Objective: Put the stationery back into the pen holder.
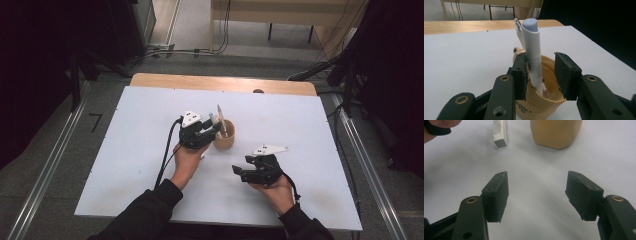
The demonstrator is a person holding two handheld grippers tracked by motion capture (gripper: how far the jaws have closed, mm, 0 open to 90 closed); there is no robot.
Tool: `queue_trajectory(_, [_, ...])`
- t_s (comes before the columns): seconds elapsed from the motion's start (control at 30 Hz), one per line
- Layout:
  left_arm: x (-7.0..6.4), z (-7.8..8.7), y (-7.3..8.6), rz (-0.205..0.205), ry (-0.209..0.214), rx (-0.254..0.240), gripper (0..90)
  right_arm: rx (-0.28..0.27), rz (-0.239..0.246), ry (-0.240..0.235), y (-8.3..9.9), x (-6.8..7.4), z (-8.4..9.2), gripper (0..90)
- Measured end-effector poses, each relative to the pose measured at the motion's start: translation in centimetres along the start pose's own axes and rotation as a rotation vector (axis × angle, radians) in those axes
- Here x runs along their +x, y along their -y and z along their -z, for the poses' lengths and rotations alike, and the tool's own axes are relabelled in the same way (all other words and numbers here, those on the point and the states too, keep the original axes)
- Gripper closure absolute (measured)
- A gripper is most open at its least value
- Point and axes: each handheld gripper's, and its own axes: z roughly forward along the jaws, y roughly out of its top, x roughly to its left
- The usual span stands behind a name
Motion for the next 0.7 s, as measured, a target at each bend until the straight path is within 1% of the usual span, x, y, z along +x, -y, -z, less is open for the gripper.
queue_trajectory(0.07, [0.1, 0.1, 0.0, 0.004, -0.011, -0.003, 58.2, -0.001, -0.001, 0.000, 0.0, 0.0, 0.0, 33.4])
queue_trajectory(0.1, [0.1, 0.1, -0.1, 0.006, -0.019, -0.006, 55.1, -0.001, -0.001, 0.000, 0.0, 0.0, 0.0, 33.5])
queue_trajectory(0.13, [0.2, 0.2, -0.1, 0.006, -0.025, -0.007, 53.7, -0.001, -0.001, 0.000, 0.0, 0.0, 0.0, 33.4])
queue_trajectory(0.2, [0.3, 0.3, -0.2, 0.011, -0.029, -0.010, 51.2, -0.002, -0.001, 0.000, 0.0, 0.0, 0.0, 33.5])
queue_trajectory(0.27, [0.3, 0.4, -0.2, 0.012, -0.035, -0.010, 50.9, -0.003, -0.002, 0.001, 0.0, 0.0, 0.0, 33.5])
queue_trajectory(0.3, [0.3, 0.4, -0.2, 0.012, -0.036, -0.008, 48.2, -0.002, -0.003, 0.001, 0.0, 0.0, 0.0, 33.5])
queue_trajectory(0.37, [0.3, 0.7, -0.2, 0.010, -0.036, -0.004, 47.2, -0.003, -0.003, 0.002, 0.0, 0.0, 0.1, 33.4])
queue_trajectory(0.43, [0.4, 1.0, -0.2, 0.011, -0.038, -0.003, 44.4, -0.004, -0.004, 0.002, 0.0, 0.0, 0.1, 33.4])
queue_trajectory(0.5, [0.6, 1.3, -0.2, 0.019, -0.039, -0.003, 44.2, -0.007, -0.005, 0.004, 0.0, 0.0, 0.1, 33.1])
queue_trajectory(0.57, [0.8, 1.7, -0.3, 0.038, -0.039, -0.001, 43.9, -0.007, -0.007, 0.006, 0.0, 0.0, 0.1, 31.9])
queue_trajectory(0.6, [0.9, 1.9, -0.3, 0.047, -0.042, 0.001, 41.6, -0.007, -0.009, 0.005, 0.0, 0.0, 0.1, 31.0])
queue_trajectory(0.7, [1.1, 2.5, -0.3, 0.042, -0.058, 0.000, 36.4, -0.010, -0.006, 0.003, 0.0, 0.1, 0.1, 29.6])
